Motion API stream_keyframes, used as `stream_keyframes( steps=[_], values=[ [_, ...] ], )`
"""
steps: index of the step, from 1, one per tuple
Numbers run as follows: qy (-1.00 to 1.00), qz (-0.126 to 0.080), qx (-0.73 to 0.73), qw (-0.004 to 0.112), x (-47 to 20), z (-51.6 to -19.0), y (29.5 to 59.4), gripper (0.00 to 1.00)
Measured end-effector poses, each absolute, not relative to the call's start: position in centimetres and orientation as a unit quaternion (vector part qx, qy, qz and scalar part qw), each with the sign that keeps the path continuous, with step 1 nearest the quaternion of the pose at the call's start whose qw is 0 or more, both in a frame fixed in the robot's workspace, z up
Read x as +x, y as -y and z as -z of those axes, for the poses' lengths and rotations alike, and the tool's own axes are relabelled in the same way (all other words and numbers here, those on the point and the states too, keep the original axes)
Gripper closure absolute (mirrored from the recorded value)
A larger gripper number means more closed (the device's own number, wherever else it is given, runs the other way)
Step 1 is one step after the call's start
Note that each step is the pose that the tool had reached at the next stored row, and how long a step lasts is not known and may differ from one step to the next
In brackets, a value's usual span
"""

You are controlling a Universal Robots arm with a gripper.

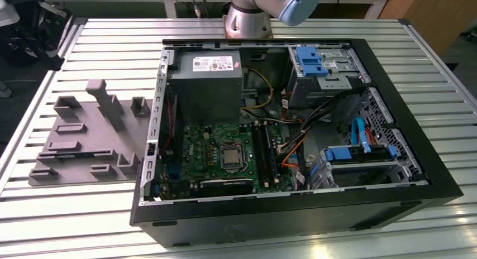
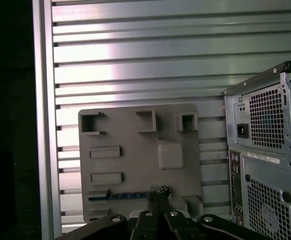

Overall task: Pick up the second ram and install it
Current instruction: 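Reach for the second ram, then pick up the second ram and move it above second insertion slot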

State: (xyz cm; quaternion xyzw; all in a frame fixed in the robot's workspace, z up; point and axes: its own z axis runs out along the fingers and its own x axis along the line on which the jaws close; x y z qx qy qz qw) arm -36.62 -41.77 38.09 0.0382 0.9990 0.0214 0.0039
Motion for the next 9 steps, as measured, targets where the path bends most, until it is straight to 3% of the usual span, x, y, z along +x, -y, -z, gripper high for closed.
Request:
stream_keyframes(
  steps=[9],
  values=[
    [-0.999, -0.021, 0.038, 0.004, -37.74, -38.06, 41.77, 0.89]
  ],
)
